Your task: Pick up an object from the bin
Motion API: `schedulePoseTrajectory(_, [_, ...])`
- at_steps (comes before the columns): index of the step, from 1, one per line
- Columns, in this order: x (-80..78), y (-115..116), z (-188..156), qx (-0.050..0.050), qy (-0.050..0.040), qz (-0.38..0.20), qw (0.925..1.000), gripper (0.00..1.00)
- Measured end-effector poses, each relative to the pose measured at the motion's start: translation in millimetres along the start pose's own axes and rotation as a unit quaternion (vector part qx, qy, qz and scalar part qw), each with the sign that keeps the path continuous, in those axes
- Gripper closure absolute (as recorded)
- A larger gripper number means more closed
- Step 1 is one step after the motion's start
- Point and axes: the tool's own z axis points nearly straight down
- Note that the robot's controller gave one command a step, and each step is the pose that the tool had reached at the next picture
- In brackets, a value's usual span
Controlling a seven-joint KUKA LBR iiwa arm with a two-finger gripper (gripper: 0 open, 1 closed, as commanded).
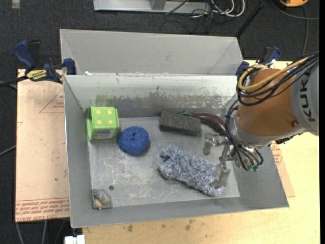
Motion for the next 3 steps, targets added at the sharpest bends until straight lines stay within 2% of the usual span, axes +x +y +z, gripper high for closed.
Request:
schedulePoseTrajectory(1, [-1.8,0,-4,0.000,-0.0041,-0.001,1.0000,0.00])
schedulePoseTrajectory(2, [-9.7,26,83,0.000,-0.0038,-0.056,0.9984,1.00])
schedulePoseTrajectory(3, [-9.7,26,83,0.000,-0.0038,-0.056,0.9984,1.00])
